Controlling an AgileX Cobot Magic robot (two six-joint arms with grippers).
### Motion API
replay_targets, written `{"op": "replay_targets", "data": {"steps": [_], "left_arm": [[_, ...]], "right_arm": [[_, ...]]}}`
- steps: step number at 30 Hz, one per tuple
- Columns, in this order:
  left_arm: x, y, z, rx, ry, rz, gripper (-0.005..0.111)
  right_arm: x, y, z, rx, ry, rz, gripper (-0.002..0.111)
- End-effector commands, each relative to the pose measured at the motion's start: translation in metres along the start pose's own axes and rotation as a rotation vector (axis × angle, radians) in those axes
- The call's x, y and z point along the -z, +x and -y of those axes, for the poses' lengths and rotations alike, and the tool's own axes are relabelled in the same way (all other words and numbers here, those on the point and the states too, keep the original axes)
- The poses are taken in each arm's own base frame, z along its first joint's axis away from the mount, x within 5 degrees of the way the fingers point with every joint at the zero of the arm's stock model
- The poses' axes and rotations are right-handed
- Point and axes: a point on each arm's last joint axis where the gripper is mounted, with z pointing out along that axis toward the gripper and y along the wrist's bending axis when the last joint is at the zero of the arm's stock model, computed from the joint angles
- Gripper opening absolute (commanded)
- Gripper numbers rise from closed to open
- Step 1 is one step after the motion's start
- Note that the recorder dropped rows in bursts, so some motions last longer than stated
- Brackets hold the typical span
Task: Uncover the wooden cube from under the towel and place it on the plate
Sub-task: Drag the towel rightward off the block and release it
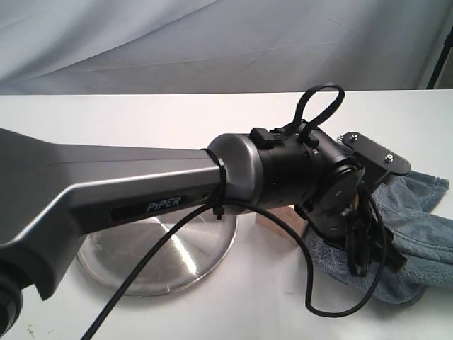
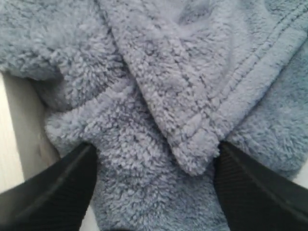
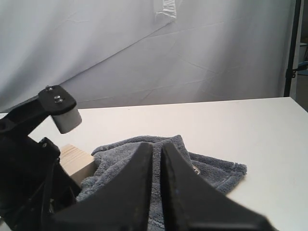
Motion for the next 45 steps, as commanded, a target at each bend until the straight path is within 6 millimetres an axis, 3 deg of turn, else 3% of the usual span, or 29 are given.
{"op": "replay_targets", "data": {"steps": [1,2,6,10,19,33,36,38,39,41,45], "left_arm": [[0.002,-0.01,0.003,0.0,0.02,0.107,0.045],[0.002,-0.014,0.003,0.001,0.026,0.146,0.032],[0.003,-0.02,0.005,0.001,0.038,0.226,0.002],[0.005,-0.027,0.013,-0.039,0.061,0.314,0.0],[0.012,-0.029,0.067,-0.255,0.114,0.449,0.0],[0.007,-0.016,0.067,-0.239,0.115,0.302,0.0],[0.009,-0.021,0.068,-0.233,0.12,0.361,0.011],[0.009,-0.021,0.068,-0.232,0.121,0.366,0.031],[0.009,-0.021,0.068,-0.233,0.121,0.364,0.048],[0.01,-0.022,0.068,-0.232,0.121,0.368,0.067],[0.025,-0.027,0.065,-0.201,0.123,0.384,0.078]], "right_arm": [[0.0,0.0,0.0,-0.003,0.0,0.009,0.007],[0.0,0.0,0.0,-0.003,0.0,0.009,0.007],[0.0,0.0,0.0,-0.003,0.0,0.009,0.007],[0.0,0.0,0.0,-0.003,0.0,0.009,0.007],[0.0,0.0,0.0,-0.003,0.0,0.009,0.007],[0.0,0.0,0.0,-0.003,0.0,0.009,0.007],[0.0,0.0,0.0,-0.003,0.0,0.009,0.007],[0.0,0.0,0.0,-0.003,0.0,0.009,0.007],[0.0,0.0,0.0,-0.003,0.0,0.009,0.007],[0.0,0.0,0.0,-0.003,0.0,0.009,0.007],[0.0,0.0,0.0,-0.003,0.0,0.009,0.007]]}}
